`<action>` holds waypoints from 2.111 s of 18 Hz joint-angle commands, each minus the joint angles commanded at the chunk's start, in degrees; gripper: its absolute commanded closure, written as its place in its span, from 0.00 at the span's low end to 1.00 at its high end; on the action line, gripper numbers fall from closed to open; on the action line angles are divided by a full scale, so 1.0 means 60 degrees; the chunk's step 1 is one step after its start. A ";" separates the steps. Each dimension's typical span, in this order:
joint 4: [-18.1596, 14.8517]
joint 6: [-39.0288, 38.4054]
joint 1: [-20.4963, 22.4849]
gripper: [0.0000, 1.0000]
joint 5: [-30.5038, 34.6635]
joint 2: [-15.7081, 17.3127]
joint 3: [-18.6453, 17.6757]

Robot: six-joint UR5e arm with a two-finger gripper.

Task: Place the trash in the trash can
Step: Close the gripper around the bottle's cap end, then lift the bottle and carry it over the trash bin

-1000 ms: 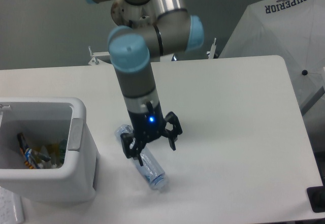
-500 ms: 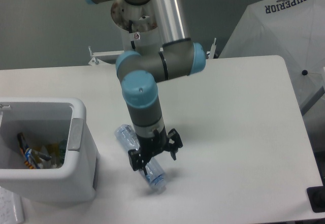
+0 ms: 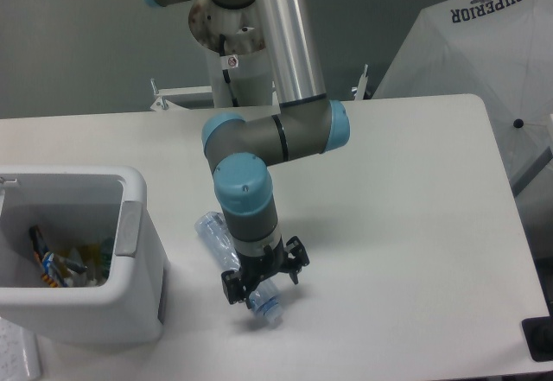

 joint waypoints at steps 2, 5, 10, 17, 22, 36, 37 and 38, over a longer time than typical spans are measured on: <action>-0.0015 0.0015 0.0000 0.00 -0.0015 -0.0015 -0.0015; -0.0015 0.0015 0.0000 0.00 0.0000 -0.0131 0.0000; -0.0015 0.0059 -0.0029 0.04 0.0000 -0.0249 0.0000; 0.0015 0.0073 -0.0117 0.24 -0.0015 -0.0191 -0.0015; 0.0015 0.0088 -0.0117 0.28 -0.0015 -0.0117 -0.0030; 0.0015 0.0102 -0.0117 0.46 -0.0015 0.0131 0.0043; 0.0015 0.0103 -0.0088 0.46 -0.0015 0.0262 0.0145; 0.0015 0.0103 -0.0030 0.46 -0.0015 0.0452 0.0364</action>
